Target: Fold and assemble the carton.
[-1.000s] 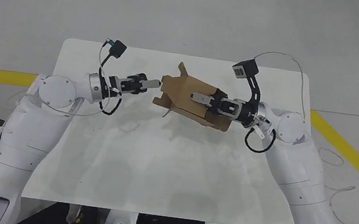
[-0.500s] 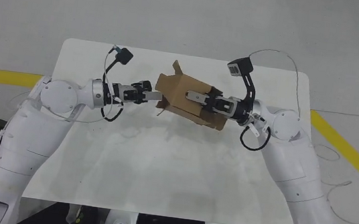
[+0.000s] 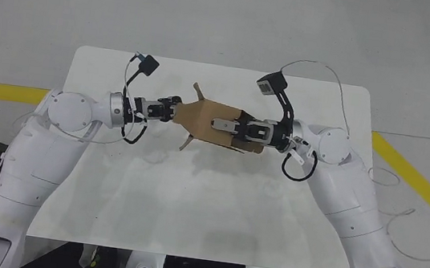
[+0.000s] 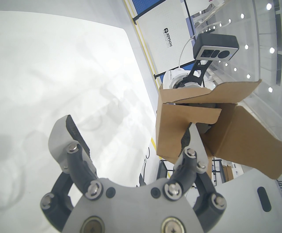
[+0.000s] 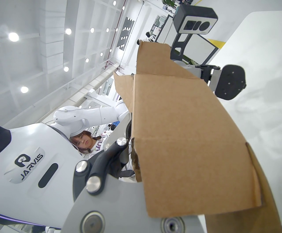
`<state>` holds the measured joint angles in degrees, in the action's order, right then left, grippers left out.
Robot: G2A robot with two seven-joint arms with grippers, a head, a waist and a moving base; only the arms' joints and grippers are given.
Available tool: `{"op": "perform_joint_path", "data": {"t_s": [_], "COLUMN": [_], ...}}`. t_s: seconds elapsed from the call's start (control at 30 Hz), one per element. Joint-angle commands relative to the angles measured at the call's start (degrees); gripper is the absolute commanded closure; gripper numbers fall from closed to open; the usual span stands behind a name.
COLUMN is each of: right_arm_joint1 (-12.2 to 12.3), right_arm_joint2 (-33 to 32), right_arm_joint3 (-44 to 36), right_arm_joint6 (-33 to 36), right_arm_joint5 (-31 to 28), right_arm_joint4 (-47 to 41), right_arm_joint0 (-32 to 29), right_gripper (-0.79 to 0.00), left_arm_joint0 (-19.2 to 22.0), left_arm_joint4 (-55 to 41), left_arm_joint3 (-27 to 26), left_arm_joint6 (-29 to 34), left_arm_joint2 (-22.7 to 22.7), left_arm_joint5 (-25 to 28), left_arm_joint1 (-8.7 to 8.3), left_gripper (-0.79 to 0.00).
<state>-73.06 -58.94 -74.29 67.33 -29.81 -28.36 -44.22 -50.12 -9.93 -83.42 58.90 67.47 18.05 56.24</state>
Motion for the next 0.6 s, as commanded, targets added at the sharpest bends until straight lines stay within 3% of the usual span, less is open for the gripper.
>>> {"op": "perform_joint_path", "data": {"t_s": [0.0,0.57], "right_arm_joint1": [-0.09,-0.63], "right_arm_joint2": [0.32,1.94], "right_arm_joint3": [0.15,1.02], "right_arm_joint6": [0.07,0.17], "right_arm_joint5": [-0.04,-0.86], "right_arm_joint4": [-0.16,-0.95], "right_arm_joint0": [0.28,1.49], "right_gripper": [0.000,0.000], "left_arm_joint0": [0.14,0.58], "left_arm_joint4": [0.09,0.34], "left_arm_joint3": [0.08,0.24], "left_arm_joint6": [0.04,-0.36], "left_arm_joint2": [-0.10,-0.58], "left_arm_joint5": [0.03,0.16], "left_arm_joint1": [0.02,0.17], "left_gripper": [-0.785,-0.785]}}
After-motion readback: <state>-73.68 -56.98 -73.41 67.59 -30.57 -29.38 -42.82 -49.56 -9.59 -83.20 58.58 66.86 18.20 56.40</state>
